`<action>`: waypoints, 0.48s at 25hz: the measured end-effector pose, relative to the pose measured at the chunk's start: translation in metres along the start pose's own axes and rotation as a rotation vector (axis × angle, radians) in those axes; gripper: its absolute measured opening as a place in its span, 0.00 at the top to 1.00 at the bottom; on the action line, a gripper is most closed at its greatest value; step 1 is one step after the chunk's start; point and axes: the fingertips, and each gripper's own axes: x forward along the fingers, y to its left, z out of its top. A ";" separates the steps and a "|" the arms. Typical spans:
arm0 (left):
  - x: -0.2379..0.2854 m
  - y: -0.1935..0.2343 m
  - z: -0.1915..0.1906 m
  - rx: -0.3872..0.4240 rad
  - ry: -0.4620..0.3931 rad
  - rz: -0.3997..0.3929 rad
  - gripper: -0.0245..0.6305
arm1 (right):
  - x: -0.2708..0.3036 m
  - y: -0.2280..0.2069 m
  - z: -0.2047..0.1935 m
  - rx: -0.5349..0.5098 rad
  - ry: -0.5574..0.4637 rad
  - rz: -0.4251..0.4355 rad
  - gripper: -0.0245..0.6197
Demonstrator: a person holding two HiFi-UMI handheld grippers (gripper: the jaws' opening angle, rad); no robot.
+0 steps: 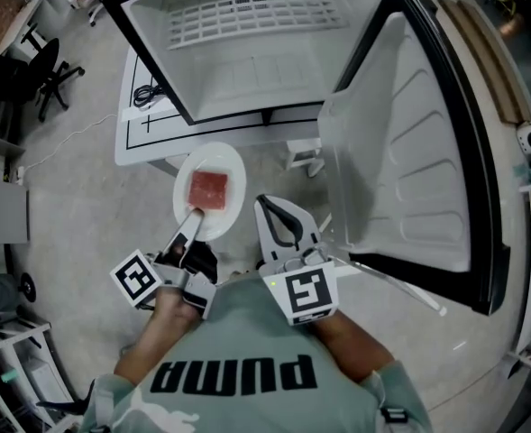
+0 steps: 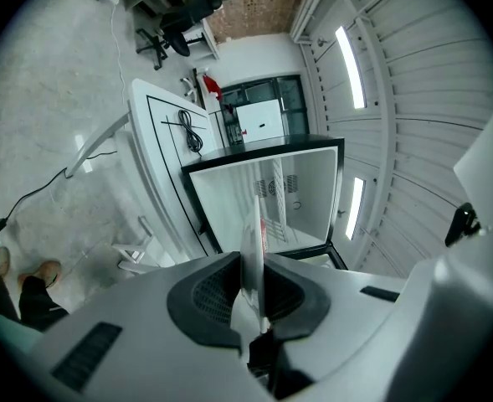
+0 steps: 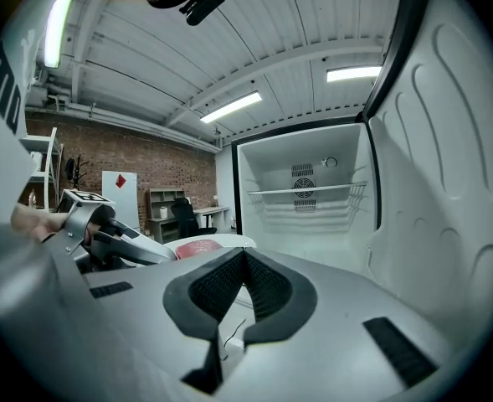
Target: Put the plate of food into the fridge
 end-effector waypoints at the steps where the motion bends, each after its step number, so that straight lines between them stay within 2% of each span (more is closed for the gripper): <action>1: 0.006 -0.002 0.000 0.004 -0.001 -0.002 0.90 | 0.002 -0.005 0.001 0.000 -0.002 0.001 0.95; 12: 0.041 0.002 0.006 0.024 -0.016 0.006 0.90 | 0.024 -0.037 -0.001 -0.002 -0.014 0.004 0.95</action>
